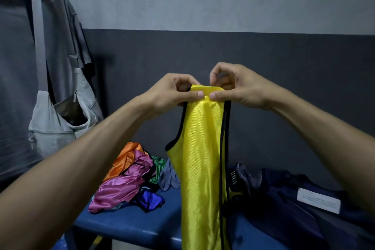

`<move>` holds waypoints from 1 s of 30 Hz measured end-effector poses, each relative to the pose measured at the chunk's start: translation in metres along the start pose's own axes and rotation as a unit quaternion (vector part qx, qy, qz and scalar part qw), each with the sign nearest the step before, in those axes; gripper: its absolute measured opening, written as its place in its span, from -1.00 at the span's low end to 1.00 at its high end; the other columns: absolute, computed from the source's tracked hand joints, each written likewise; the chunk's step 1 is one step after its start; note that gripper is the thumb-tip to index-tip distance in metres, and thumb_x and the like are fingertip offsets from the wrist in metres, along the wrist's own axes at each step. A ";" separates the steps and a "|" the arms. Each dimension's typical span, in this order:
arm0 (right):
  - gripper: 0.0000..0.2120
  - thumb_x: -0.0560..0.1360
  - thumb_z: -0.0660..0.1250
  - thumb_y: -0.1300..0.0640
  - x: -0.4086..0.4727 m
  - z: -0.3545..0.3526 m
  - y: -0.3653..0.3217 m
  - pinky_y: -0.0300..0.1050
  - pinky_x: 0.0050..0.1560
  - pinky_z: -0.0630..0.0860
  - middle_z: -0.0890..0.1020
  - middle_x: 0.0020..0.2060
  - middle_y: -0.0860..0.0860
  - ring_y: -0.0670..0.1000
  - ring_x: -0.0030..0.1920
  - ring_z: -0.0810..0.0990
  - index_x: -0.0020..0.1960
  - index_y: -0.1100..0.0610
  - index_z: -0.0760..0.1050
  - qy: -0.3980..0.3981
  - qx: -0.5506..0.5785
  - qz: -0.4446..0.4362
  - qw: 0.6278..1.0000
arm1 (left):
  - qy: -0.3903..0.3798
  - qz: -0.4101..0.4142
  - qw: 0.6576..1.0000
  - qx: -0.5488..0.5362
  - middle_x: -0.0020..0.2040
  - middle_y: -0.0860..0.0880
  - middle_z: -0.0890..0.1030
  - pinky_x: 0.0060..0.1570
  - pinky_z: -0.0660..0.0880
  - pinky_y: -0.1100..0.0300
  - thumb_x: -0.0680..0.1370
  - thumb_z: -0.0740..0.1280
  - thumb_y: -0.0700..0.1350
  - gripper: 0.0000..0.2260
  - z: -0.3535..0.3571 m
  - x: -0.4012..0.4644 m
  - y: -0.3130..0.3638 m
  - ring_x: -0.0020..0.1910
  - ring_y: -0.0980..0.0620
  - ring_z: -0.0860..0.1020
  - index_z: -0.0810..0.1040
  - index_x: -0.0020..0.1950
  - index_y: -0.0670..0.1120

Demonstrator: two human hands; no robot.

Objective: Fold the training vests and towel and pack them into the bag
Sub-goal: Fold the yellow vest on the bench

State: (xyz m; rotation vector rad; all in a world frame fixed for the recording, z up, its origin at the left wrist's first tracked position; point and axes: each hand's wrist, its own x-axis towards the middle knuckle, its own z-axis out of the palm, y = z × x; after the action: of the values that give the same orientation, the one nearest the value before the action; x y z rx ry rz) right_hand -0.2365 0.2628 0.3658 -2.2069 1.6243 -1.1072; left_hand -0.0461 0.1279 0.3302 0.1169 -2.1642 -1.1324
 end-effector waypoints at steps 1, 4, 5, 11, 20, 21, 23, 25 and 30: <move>-0.79 0.50 0.52 0.25 -0.001 0.000 0.002 -0.15 -0.08 0.56 0.66 -0.15 0.09 -0.02 -0.14 0.64 0.02 0.20 0.50 0.008 -0.001 0.000 1.000 | 0.013 0.002 1.000 -0.003 -0.13 -0.09 0.68 -0.12 0.57 0.16 0.51 0.49 -0.18 -0.84 0.001 0.000 -0.001 -0.14 0.01 0.64 0.61 0.03 -0.20; -0.80 0.49 0.53 0.20 -0.007 0.001 0.007 -0.22 -0.21 0.52 0.65 -0.20 0.06 -0.03 -0.19 0.60 -0.04 0.24 0.52 0.023 0.005 0.016 1.000 | 0.036 0.022 0.999 0.007 -0.13 -0.15 0.67 -0.12 0.49 -0.04 0.48 0.53 -0.13 -0.81 0.002 -0.002 -0.004 -0.14 -0.09 0.60 0.61 0.00 -0.16; -0.79 0.49 0.54 0.20 -0.009 0.002 0.007 -0.24 -0.25 0.51 0.64 -0.22 0.06 -0.05 -0.21 0.59 -0.06 0.24 0.52 0.025 0.011 0.021 0.999 | 0.036 0.033 0.999 0.015 -0.12 -0.17 0.66 -0.11 0.47 -0.07 0.49 0.53 -0.14 -0.81 0.003 -0.002 -0.005 -0.13 -0.09 0.60 0.60 0.01 -0.15; -0.75 0.42 0.57 0.30 -0.010 -0.003 0.005 -0.06 -0.08 0.60 0.64 -0.14 0.33 0.05 -0.14 0.64 -0.19 0.16 0.49 -0.005 0.022 0.029 0.999 | -0.024 0.085 0.993 0.078 -0.02 -0.11 0.63 -0.03 0.57 0.16 0.55 0.48 -0.22 -0.80 -0.001 -0.006 0.001 -0.04 0.06 0.62 0.55 0.13 -0.18; -0.75 0.42 0.53 0.40 -0.007 -0.005 0.011 -0.04 -0.02 0.61 0.64 -0.11 0.30 0.05 -0.11 0.64 -0.15 0.21 0.47 -0.025 0.029 0.057 0.998 | 0.027 0.087 0.989 0.121 -0.12 -0.07 0.64 -0.16 0.55 0.08 0.48 0.56 -0.11 -0.82 -0.006 -0.004 -0.001 -0.19 0.04 0.60 0.61 -0.06 -0.14; -0.77 0.44 0.52 0.38 -0.007 -0.005 0.013 -0.04 -0.03 0.59 0.62 -0.14 0.24 0.05 -0.11 0.62 -0.08 0.19 0.50 -0.030 0.039 0.068 0.996 | 0.037 0.086 0.988 0.122 -0.12 -0.10 0.63 -0.15 0.55 0.03 0.48 0.56 -0.10 -0.81 -0.006 -0.003 -0.002 -0.19 0.02 0.60 0.61 -0.06 -0.15; -0.76 0.50 0.49 0.30 -0.007 -0.004 0.013 -0.08 -0.04 0.56 0.62 -0.15 0.09 0.00 -0.11 0.60 0.11 0.15 0.53 -0.033 0.053 0.085 0.994 | 0.057 0.094 0.985 0.136 -0.13 -0.10 0.63 -0.15 0.55 -0.05 0.48 0.57 -0.09 -0.80 -0.004 -0.002 -0.002 -0.20 -0.01 0.59 0.61 -0.07 -0.14; -0.72 0.56 0.46 0.16 -0.005 0.002 0.011 -0.10 -0.01 0.54 0.62 -0.15 0.01 -0.03 -0.08 0.60 0.24 0.13 0.55 -0.015 0.077 0.095 0.992 | 0.081 0.113 0.978 0.158 -0.14 -0.03 0.63 -0.15 0.57 -0.10 0.48 0.57 -0.06 -0.79 0.000 0.001 -0.001 -0.19 -0.02 0.59 0.61 -0.07 -0.12; -0.78 0.59 0.41 0.08 -0.004 0.018 0.015 -0.05 0.01 0.57 0.70 -0.07 0.13 0.03 -0.05 0.68 0.09 0.23 0.59 -0.018 0.183 0.176 0.967 | 0.153 0.145 0.953 0.217 -0.17 0.14 0.53 -0.11 0.58 -0.17 0.49 0.51 0.02 -0.80 -0.001 0.007 -0.001 -0.18 0.08 0.54 0.60 0.03 -0.01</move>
State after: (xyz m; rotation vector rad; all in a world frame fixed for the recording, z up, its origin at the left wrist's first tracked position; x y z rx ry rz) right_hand -0.2362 0.2555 0.3433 -1.6258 1.5656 -1.1442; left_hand -0.0512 0.1237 0.3339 0.1517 -2.0313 -0.4289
